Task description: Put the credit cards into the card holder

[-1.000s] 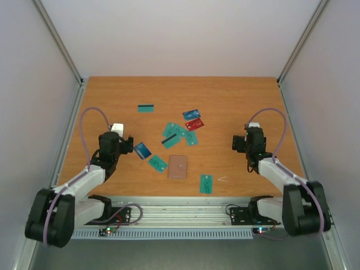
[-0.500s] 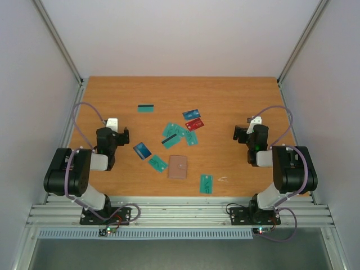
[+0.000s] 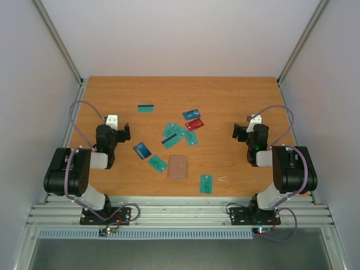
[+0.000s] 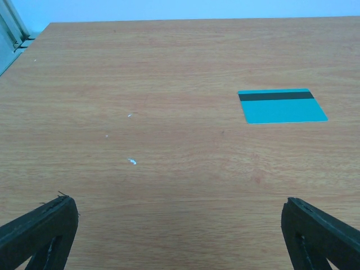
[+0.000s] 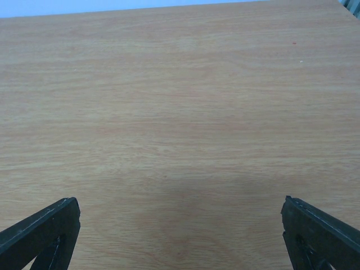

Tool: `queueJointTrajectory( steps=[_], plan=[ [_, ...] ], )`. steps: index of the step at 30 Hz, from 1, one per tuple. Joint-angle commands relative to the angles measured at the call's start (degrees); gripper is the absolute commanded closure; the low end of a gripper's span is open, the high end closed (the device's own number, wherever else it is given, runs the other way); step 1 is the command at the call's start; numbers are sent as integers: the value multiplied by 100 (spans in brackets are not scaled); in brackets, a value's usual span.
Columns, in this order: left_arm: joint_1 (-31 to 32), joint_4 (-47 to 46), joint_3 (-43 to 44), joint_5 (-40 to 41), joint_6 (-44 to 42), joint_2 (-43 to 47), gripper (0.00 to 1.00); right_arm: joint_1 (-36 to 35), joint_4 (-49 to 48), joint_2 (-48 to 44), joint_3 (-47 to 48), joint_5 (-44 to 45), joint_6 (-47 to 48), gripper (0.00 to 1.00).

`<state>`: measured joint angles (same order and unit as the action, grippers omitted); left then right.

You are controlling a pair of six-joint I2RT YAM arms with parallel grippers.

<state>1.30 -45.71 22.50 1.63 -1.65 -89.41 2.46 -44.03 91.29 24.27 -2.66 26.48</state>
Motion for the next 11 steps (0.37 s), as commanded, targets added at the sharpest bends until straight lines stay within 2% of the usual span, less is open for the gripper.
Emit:
queueJointTrajectory(
  steps=[1, 11],
  plan=[
    [-25, -564, 61, -27, 51, 1, 1, 0, -295, -22, 21, -16, -6, 2],
    [-26, -562, 59, -22, 51, 0, 1, 0, -304, -28, 6, -13, -2, 1]
  ],
)
